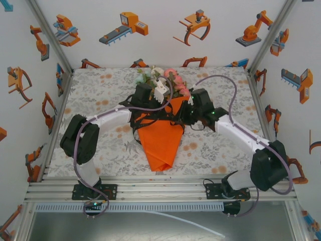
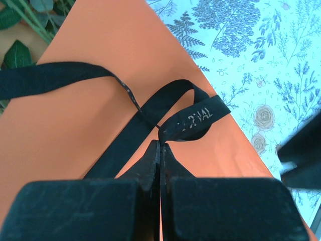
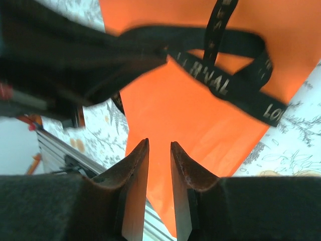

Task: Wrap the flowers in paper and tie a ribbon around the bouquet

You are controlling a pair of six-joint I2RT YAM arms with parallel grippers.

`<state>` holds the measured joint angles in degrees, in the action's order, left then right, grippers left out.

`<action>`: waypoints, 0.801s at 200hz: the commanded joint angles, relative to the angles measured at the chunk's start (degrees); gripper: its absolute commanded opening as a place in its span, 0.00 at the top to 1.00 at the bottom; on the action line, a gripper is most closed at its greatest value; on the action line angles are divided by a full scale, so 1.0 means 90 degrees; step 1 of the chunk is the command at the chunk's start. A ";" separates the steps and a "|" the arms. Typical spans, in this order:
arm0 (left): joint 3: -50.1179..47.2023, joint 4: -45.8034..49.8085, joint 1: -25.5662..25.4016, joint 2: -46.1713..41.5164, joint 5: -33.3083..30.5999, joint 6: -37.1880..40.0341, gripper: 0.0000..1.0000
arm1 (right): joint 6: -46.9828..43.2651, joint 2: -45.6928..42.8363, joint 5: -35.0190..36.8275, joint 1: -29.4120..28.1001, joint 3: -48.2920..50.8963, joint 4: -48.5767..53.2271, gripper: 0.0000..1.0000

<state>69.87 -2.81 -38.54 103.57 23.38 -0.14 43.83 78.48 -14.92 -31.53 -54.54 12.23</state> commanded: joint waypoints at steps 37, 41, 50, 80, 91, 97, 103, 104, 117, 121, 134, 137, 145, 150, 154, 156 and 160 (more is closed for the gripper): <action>0.0537 -0.0051 0.0127 0.0416 0.0076 -0.0804 1.00 | -0.2496 -0.0020 0.0963 -0.0457 0.1012 -0.2626 0.65; 0.0538 -0.0051 0.0126 0.0427 0.0086 -0.0819 1.00 | -0.2728 0.0034 0.0930 -0.0452 0.1003 -0.2646 0.64; 0.0515 -0.0070 0.0130 0.0432 0.0089 -0.0830 1.00 | -0.3126 0.0140 0.0870 -0.0452 0.0950 -0.2621 0.62; 0.0517 -0.0027 0.0138 0.0428 0.0069 -0.0795 1.00 | -0.3441 0.0643 0.0574 -0.0452 0.0617 -0.2483 0.60; 0.0533 -0.0027 0.0140 0.0435 0.0068 -0.0806 1.00 | -0.3416 0.0847 0.0561 -0.0449 0.0543 -0.2479 0.60; 0.0533 -0.0038 0.0141 0.0441 0.0069 -0.0813 1.00 | -0.3418 0.0947 0.0603 -0.0452 0.0524 -0.2496 0.60; 0.0540 -0.0025 0.0144 0.0437 0.0074 -0.0814 1.00 | -0.3417 0.1007 0.0671 -0.0452 0.0543 -0.2540 0.60; 0.0544 -0.0017 0.0138 0.0436 0.0076 -0.0814 1.00 | -0.3421 0.1022 0.0681 -0.0452 0.0553 -0.2550 0.60; 0.0532 -0.0012 0.0151 0.0435 0.0081 -0.0814 1.00 | -0.3425 0.1141 0.0720 -0.0433 0.0643 -0.2789 0.58; 0.0538 -0.0018 0.0145 0.0428 0.0082 -0.0819 1.00 | -0.3416 0.1182 0.0711 -0.0425 0.0650 -0.2856 0.58; 0.0537 -0.0006 0.0150 0.0432 0.0084 -0.0802 1.00 | -0.3408 0.1357 0.0631 -0.0403 0.0618 -0.2936 0.57; 0.0538 -0.0001 0.0148 0.0435 0.0079 -0.0796 1.00 | -0.3408 0.1395 0.0619 -0.0398 0.0599 -0.2932 0.58; 0.0542 0.0025 0.0145 0.0436 0.0054 -0.0795 1.00 | -0.3390 0.1493 0.0585 -0.0388 0.0554 -0.2931 0.57; 0.0538 0.0023 0.0148 0.0430 0.0049 -0.0790 1.00 | -0.3363 0.1552 0.0562 -0.0384 0.0535 -0.2945 0.58; 0.0538 0.0022 0.0146 0.0433 0.0047 -0.0790 1.00 | -0.3344 0.1588 0.0534 -0.0370 0.0533 -0.2967 0.58; 0.0535 0.0025 0.0143 0.0433 0.0053 -0.0791 1.00 | -0.3334 0.1609 0.0520 -0.0366 0.0533 -0.2991 0.59; 0.0538 0.0024 0.0149 0.0434 0.0049 -0.0790 1.00 | -0.3299 0.1640 0.0477 -0.0351 0.0533 -0.3021 0.60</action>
<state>73.08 -2.96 -37.41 106.91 23.18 -6.79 14.66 91.35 -9.54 -35.18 -48.18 -11.49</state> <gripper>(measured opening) 0.007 0.422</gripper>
